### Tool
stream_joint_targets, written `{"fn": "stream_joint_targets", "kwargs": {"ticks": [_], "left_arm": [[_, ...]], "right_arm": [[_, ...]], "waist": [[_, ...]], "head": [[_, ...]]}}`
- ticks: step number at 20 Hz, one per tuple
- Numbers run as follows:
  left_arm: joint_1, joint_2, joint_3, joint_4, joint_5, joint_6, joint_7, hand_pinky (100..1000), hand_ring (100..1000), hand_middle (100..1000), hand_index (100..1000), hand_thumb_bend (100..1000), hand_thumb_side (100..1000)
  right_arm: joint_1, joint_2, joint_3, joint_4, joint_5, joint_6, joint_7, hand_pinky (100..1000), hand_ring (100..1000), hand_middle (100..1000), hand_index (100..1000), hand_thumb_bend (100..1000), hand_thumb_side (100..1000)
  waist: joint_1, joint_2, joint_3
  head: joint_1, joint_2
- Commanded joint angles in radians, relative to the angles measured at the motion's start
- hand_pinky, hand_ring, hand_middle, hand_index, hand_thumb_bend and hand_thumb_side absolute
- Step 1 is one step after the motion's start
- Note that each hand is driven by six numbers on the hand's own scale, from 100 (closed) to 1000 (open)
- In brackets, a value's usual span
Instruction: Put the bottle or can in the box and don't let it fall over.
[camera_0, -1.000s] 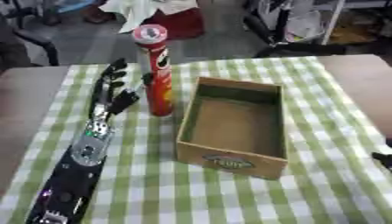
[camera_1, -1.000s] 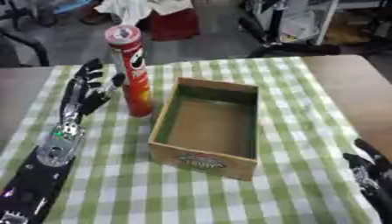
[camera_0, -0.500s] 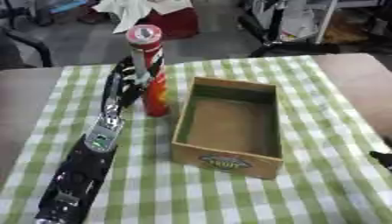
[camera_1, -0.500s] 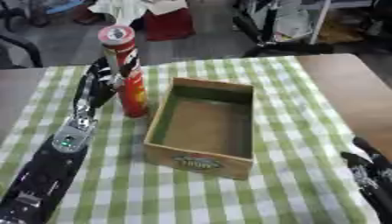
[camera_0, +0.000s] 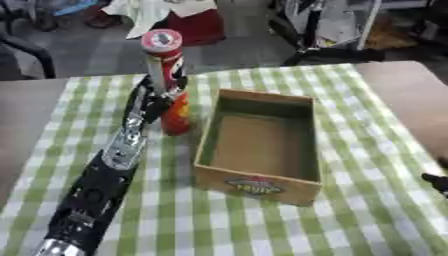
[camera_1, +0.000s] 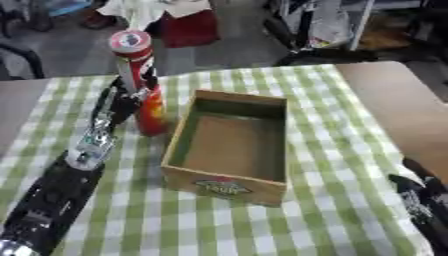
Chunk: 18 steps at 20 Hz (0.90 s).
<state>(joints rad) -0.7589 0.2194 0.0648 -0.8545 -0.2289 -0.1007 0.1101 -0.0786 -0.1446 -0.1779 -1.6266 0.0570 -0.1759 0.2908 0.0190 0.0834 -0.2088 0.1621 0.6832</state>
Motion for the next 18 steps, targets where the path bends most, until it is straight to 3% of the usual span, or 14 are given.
{"fn": "stream_joint_targets", "kwargs": {"ticks": [1,5,6,13,18], "left_arm": [[-0.027,0.025,-0.003,-0.007,0.007,-0.006,-0.011,811,850,827,923,566,634],[-0.027,0.025,-0.003,-0.005,0.007,-0.008,-0.012,811,850,827,923,566,634],[-0.027,0.024,-0.003,-0.006,0.008,-0.008,-0.012,889,501,500,625,375,517],[-0.004,0.013,-0.011,-0.052,0.082,-0.102,-0.053,908,482,484,600,389,503],[0.003,0.014,-0.02,-0.125,0.109,-0.134,-0.068,906,480,482,597,393,491]], "right_arm": [[-0.01,-0.008,0.0,-0.014,-0.003,-0.002,0.004,981,865,1000,928,100,603],[-0.01,-0.008,0.0,-0.014,-0.003,-0.002,0.004,981,865,1000,928,100,603],[-0.01,-0.008,0.0,-0.014,-0.003,-0.002,0.004,981,865,1000,928,100,603],[-0.01,-0.008,-0.002,-0.012,-0.003,-0.002,0.004,981,864,1000,928,100,604],[-0.011,-0.008,-0.002,-0.012,-0.003,-0.003,0.003,981,864,1000,928,100,604]], "waist": [[-0.003,-0.008,-0.001],[-0.003,-0.008,-0.001],[-0.003,-0.008,-0.001],[-0.006,-0.007,0.005],[-0.006,-0.008,0.007]], "head": [[0.001,-0.012],[0.001,-0.012],[0.0,-0.013],[-0.005,-0.016],[-0.006,-0.017]]}}
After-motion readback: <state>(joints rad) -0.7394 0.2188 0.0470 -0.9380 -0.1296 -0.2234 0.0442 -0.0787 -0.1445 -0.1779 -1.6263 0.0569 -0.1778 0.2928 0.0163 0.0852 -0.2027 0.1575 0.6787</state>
